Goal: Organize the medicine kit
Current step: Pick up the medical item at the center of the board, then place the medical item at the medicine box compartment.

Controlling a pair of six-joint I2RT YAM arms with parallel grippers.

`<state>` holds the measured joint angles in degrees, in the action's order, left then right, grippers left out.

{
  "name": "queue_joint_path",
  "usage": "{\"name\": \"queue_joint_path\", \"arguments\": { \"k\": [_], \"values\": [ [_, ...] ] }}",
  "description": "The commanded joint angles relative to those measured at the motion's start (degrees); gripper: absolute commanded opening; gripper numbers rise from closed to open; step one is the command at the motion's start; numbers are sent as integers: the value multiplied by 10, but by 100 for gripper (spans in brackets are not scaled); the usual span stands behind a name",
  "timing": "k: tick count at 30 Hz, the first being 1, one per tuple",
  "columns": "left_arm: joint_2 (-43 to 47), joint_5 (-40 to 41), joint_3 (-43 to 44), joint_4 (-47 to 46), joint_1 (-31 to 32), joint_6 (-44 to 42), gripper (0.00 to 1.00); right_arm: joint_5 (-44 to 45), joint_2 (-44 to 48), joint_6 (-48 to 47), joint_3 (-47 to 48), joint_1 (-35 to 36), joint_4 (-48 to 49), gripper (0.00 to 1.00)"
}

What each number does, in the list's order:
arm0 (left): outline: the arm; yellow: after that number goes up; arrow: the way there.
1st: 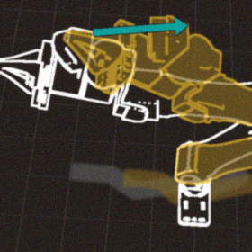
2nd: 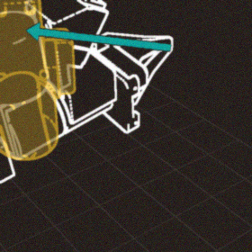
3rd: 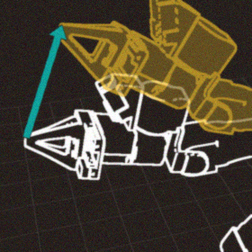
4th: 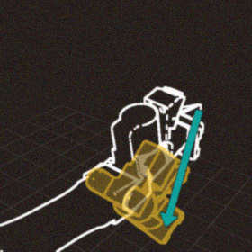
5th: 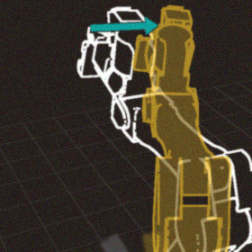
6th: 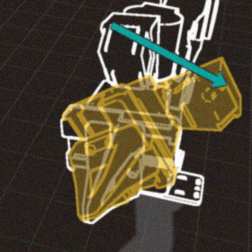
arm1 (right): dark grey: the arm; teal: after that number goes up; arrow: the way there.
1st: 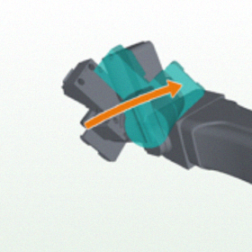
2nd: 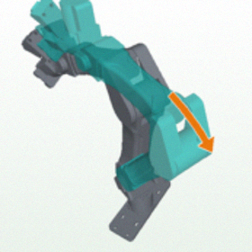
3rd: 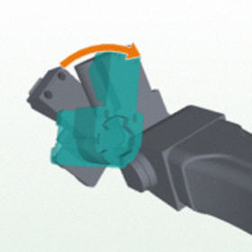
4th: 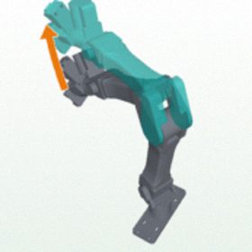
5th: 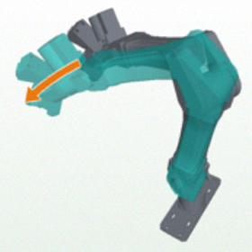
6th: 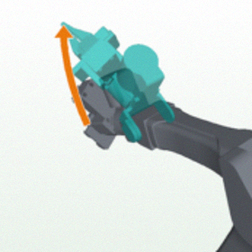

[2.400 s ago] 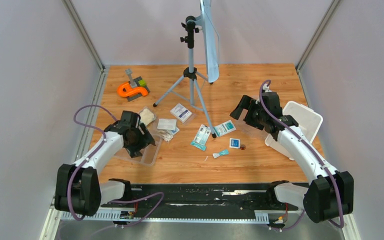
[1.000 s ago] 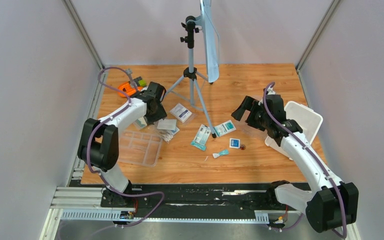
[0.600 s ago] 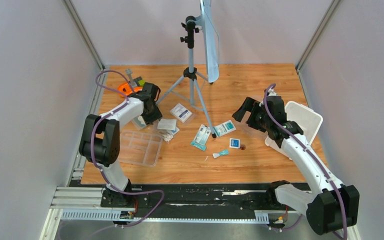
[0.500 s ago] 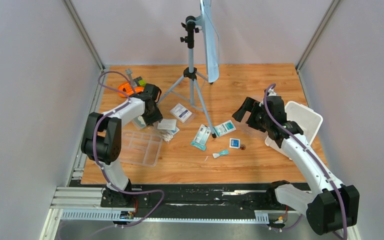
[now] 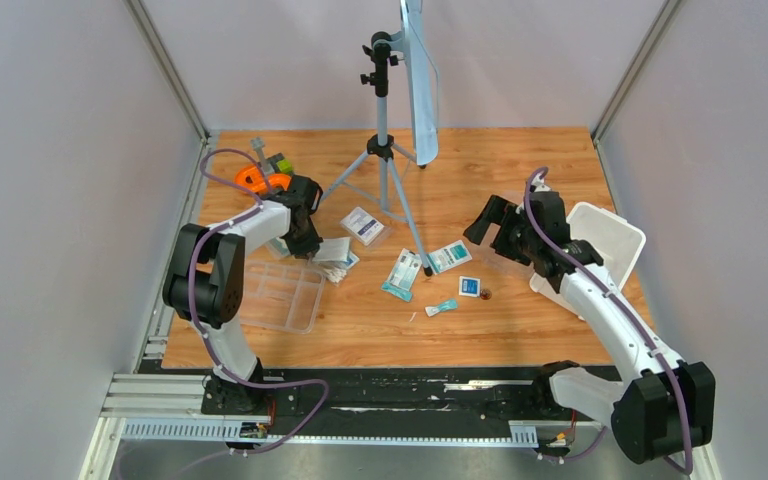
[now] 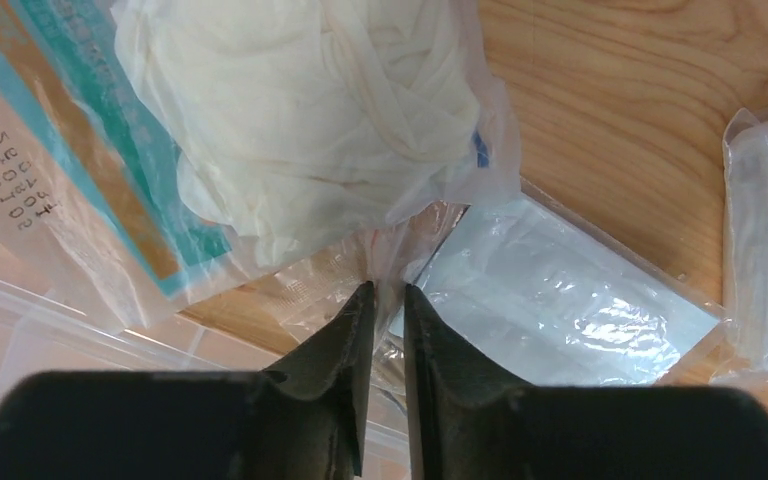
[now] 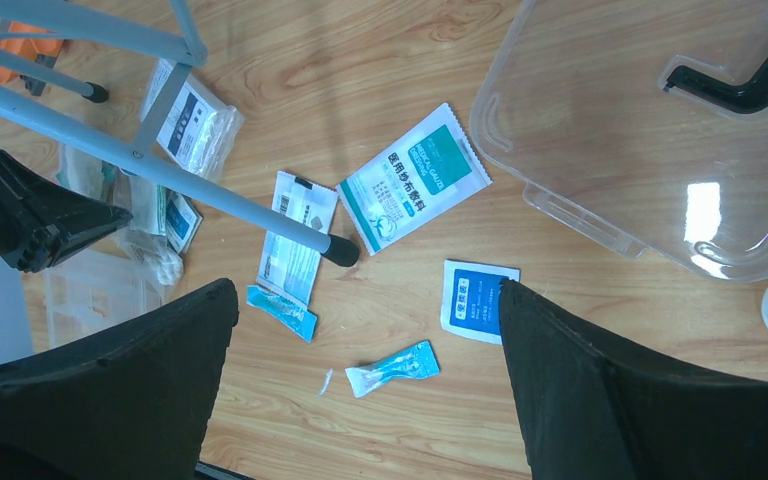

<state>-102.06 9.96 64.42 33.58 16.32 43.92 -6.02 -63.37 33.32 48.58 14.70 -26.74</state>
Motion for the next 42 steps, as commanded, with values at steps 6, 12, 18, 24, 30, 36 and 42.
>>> {"name": "queue_joint_path", "arguments": {
  "k": [6,12,18,24,30,36,42],
  "values": [
    [53,11,23,32,0,-41,6,9,-9,3,13,2,12,100],
    [94,14,36,47,4,-83,0,1,-15,10,12,2,15,100],
    [125,-3,49,50,6,-121,0,-2,-18,11,15,2,15,100],
    [161,-6,31,20,9,-156,0,-4,-20,13,13,2,18,100],
    [194,-6,38,24,9,-176,0,-4,-21,11,16,2,18,100],
    [218,-12,75,76,8,-195,0,-6,-25,12,17,2,19,100],
    [257,-52,84,110,9,-216,0,-9,-23,10,13,2,20,100]
  ]
}}
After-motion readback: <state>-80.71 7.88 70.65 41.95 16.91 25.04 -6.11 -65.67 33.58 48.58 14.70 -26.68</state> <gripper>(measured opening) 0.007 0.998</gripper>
